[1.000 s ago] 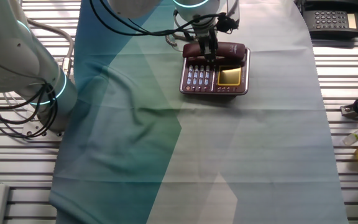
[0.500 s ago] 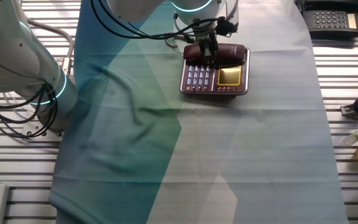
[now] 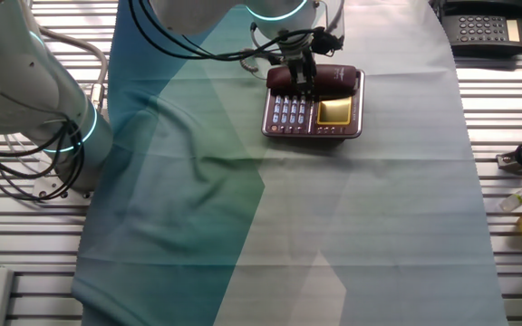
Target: Place the handset of the telephone on the corresponding phone cradle
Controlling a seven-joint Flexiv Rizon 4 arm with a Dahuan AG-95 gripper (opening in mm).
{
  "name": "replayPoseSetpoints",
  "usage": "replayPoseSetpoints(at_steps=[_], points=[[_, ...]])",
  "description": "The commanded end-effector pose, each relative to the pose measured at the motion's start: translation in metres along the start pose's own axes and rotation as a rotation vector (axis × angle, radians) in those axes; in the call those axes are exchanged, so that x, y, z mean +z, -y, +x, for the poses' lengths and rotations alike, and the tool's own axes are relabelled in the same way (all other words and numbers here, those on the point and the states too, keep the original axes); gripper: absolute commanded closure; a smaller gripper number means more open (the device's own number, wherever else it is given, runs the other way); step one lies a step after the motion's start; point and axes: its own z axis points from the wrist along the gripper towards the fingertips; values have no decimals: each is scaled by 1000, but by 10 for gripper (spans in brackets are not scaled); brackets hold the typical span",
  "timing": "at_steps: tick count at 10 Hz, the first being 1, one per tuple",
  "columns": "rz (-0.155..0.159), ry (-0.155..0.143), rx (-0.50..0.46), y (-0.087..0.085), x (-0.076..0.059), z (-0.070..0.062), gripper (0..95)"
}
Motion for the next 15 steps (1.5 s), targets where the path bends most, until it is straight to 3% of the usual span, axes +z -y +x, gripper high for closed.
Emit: replayPoseSetpoints(at_steps=[1, 2, 4, 7, 8, 13, 14, 15], points=[[3, -7, -4, 2, -1, 1, 950], [2, -10, -12, 2, -1, 1, 950], [-1, -14, -20, 2, 0, 1, 570], [-4, -9, -20, 2, 1, 1, 570], [-6, -8, -28, 2, 2, 2, 380], [-7, -9, -45, 3, 4, 2, 380], [-7, -9, -51, 3, 4, 2, 190], [-8, -9, -55, 3, 3, 3, 190]])
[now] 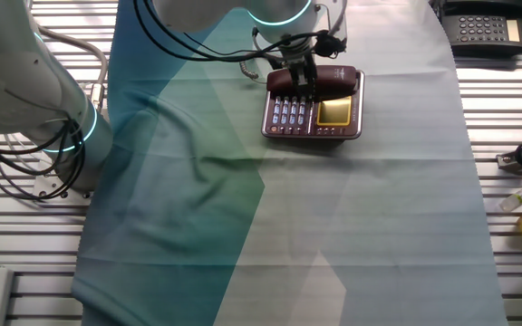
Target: Place the handset of the telephone on the corresponding phone cradle
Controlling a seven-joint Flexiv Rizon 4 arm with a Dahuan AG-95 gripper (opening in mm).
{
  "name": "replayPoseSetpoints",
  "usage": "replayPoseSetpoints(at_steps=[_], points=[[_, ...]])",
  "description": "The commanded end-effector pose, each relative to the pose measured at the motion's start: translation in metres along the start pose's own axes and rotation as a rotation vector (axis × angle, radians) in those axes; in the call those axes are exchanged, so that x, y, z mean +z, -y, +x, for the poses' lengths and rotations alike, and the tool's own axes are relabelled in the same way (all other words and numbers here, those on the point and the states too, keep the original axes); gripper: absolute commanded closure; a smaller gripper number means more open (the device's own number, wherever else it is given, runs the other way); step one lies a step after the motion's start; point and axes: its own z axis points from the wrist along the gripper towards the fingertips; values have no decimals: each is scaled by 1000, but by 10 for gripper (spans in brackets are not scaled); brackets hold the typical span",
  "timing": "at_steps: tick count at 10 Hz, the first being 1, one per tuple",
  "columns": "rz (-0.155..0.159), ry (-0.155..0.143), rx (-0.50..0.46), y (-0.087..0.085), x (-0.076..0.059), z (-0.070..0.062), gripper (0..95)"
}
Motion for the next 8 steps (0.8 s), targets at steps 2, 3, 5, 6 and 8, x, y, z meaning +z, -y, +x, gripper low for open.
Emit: replayPoseSetpoints(at_steps=[2, 3, 5, 6, 8], points=[[-3, -2, -9, 1, -3, 2, 190], [-2, -5, -17, 2, -6, 2, 190], [1, -16, -27, 2, -8, 3, 190], [4, -27, -33, 3, -9, 3, 190], [9, -53, -41, 3, -12, 3, 190]])
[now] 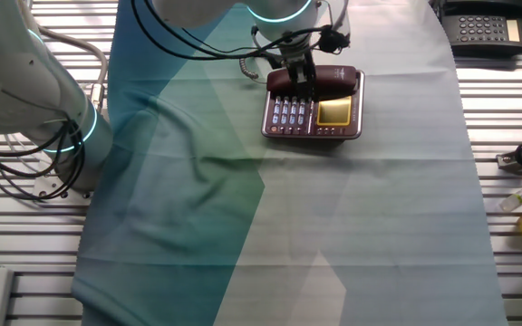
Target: Place the handset of the telephone on the corresponding phone cradle
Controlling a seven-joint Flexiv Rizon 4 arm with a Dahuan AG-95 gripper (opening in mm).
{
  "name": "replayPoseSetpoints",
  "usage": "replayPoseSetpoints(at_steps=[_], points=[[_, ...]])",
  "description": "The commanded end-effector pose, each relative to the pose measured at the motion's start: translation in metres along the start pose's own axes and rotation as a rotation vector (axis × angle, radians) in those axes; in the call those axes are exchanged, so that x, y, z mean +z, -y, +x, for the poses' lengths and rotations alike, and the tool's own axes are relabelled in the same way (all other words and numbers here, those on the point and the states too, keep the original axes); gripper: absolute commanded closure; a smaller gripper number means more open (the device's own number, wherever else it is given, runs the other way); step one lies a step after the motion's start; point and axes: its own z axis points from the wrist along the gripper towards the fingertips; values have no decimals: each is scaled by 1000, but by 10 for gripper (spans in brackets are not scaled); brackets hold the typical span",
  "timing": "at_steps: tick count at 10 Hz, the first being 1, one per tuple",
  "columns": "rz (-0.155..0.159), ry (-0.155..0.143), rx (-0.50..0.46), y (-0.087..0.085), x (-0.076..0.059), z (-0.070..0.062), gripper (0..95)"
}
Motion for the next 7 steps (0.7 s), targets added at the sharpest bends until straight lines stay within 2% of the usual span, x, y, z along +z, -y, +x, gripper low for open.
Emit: replayPoseSetpoints(at_steps=[1, 5, 7], points=[[4, -33, -8, -1, -5, -1, 190], [16, -135, -27, 1, -22, -14, 190], [20, -164, -41, 2, -28, -22, 190]])
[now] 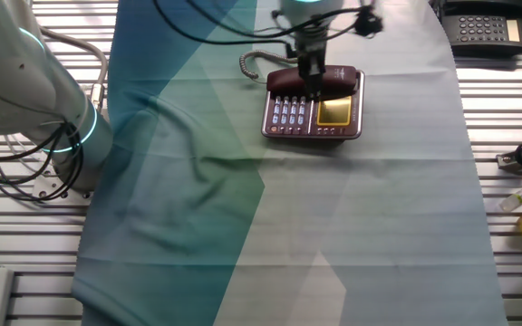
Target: Place the handset of the telephone on the corresponding phone cradle
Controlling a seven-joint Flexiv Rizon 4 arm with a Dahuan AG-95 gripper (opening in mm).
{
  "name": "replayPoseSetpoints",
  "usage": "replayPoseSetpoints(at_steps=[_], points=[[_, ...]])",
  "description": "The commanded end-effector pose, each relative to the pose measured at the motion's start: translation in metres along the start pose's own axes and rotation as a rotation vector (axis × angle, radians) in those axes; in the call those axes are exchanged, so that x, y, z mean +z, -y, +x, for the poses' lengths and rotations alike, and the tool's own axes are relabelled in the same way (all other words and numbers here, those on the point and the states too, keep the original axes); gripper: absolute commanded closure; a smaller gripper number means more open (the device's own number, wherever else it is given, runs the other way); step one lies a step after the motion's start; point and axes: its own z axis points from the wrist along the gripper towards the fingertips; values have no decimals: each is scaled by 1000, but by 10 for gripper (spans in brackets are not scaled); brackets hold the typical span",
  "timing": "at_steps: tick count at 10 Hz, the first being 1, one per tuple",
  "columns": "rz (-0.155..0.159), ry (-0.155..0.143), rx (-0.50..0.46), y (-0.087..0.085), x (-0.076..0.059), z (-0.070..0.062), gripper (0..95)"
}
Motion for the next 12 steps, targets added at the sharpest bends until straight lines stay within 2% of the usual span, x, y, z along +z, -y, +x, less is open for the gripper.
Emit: replayPoseSetpoints(at_steps=[1, 5, 8, 9, 12], points=[[7, -33, -23, 1, -4, -11, 190], [19, -60, -68, 4, -9, -33, 190], [27, -84, -113, 0, -12, -62, 190], [34, -92, -111, -8, -12, -73, 380], [72, -107, -138, -44, -12, -102, 380]])
